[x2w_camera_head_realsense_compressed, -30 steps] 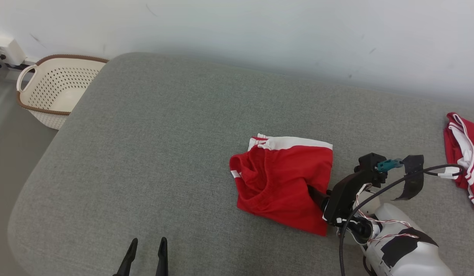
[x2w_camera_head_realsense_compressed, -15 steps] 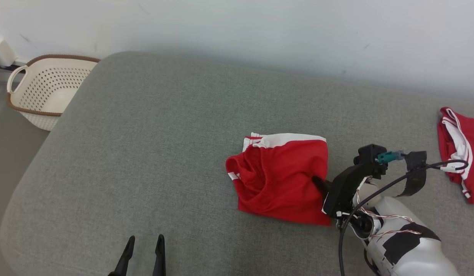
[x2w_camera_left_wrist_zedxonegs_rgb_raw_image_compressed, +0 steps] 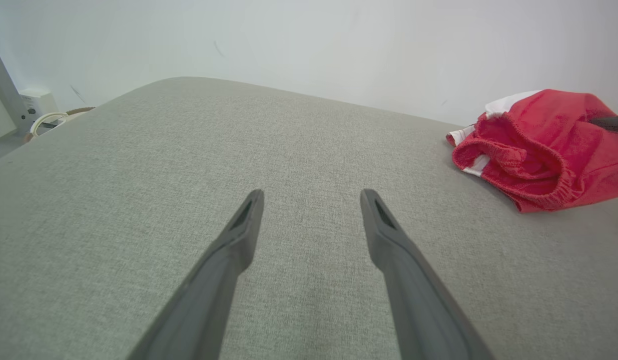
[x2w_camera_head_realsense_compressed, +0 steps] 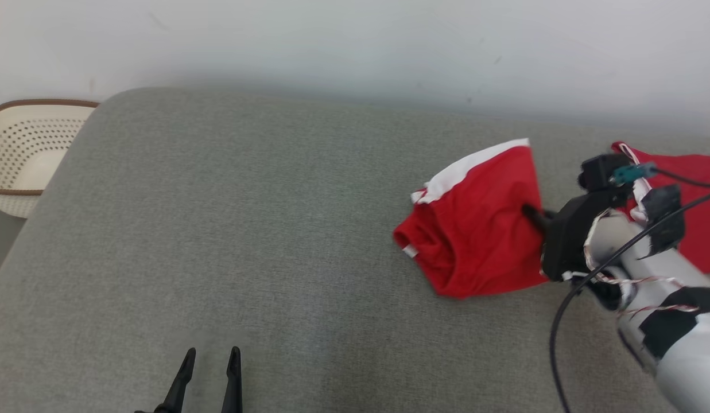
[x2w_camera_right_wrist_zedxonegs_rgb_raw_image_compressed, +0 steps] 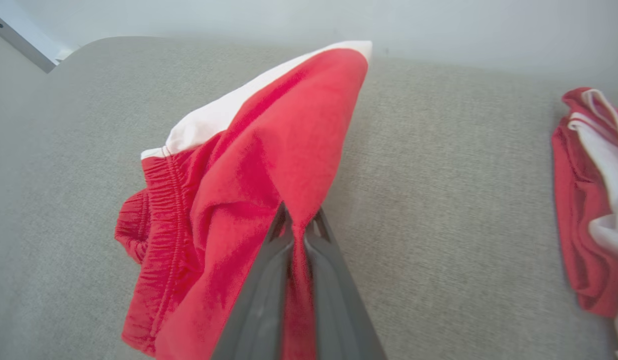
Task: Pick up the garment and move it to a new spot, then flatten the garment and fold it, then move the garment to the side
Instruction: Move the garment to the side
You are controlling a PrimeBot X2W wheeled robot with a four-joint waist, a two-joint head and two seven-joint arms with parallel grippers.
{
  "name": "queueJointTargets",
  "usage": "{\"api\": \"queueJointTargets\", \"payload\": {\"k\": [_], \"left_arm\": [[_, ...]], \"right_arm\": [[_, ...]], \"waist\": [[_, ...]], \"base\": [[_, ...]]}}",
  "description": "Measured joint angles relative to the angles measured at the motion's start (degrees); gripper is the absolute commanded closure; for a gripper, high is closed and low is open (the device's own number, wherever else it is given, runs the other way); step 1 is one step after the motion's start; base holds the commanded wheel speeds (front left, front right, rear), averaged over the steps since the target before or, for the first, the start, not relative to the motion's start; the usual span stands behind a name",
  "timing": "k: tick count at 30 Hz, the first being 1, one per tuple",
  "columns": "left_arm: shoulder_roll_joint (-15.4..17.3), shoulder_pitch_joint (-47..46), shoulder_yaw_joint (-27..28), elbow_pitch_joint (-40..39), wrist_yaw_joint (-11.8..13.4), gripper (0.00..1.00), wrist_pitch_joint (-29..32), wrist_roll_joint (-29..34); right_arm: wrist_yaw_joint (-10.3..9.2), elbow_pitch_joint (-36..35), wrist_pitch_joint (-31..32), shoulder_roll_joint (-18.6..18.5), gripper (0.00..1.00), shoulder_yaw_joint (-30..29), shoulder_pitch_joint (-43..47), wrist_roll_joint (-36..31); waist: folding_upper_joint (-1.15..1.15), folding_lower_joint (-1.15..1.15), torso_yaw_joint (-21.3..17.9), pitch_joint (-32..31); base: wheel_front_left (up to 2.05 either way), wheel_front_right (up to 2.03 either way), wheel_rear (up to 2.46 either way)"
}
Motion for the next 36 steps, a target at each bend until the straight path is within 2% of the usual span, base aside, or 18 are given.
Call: {"api": "queueJointTargets", "payload": {"k": [12, 20, 27, 36], "left_arm": [[0.12, -1.83, 0.77, -0.54, -1.19, 0.0, 0.0, 1.51], [0.59, -3.1, 1.33, -2.1, -2.01, 0.0, 0.0, 2.61], [1.13, -3.97, 1.43, -3.09, -2.12, 0.0, 0.0, 3.18], [1.91, -4.98, 1.74, -4.52, -2.5, 0.0, 0.0, 3.59]], "right_arm": [[0.0, -0.93, 3.66, -10.14, 1.0, 4.08, -8.04, 1.33], [0.0, 1.56, 3.52, -14.32, 1.0, 5.37, -12.65, 2.03], [0.0, 3.87, 2.77, -16.03, 1.0, 4.97, -15.38, 3.1], [0.02, 5.04, 3.45, -20.43, 1.0, 7.53, -19.88, 2.08]], "waist": [[0.0, 0.0, -4.1, 2.54], [0.0, 0.0, -5.74, 5.11], [0.0, 0.01, -6.57, 7.39], [0.0, 0.01, -7.44, 10.39]], "base": [[0.0, 0.0, 0.0], [0.0, 0.0, 0.0], [0.0, 0.0, 0.0], [0.0, 0.0, 0.0]]}}
